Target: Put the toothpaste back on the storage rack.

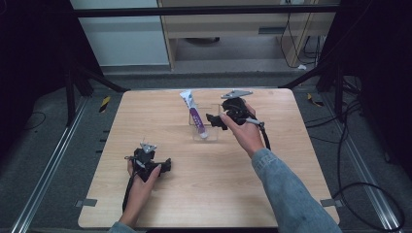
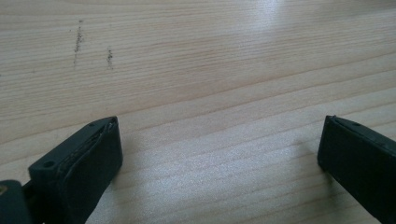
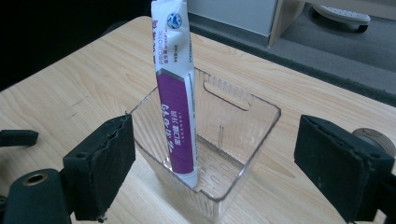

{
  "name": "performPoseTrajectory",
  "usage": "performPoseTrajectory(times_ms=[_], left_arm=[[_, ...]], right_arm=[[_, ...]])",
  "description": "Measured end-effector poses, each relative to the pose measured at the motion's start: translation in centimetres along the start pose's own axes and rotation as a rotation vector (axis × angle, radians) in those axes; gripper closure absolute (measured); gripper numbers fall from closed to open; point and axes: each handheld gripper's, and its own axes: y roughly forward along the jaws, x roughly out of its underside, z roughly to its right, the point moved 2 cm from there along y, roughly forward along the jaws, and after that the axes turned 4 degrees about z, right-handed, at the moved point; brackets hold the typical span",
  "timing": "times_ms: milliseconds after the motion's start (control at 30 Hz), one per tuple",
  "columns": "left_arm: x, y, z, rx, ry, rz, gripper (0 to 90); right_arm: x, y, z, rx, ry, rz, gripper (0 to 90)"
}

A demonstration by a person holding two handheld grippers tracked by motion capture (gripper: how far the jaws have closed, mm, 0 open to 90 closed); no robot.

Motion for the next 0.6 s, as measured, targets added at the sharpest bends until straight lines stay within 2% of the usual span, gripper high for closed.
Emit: performPoseTrajectory(times_ms=[200, 600], left_arm=[[0.0, 0.0, 0.0, 0.000, 0.000, 0.000, 0.0], [0.0, 0.0, 0.0, 0.000, 0.000, 0.000, 0.0]], right_arm=[[0.5, -0.8, 0.0, 0.015, -0.003, -0.013, 11.6], [1.7, -2.3, 0.3, 0.044, -0.001, 0.005, 11.8]])
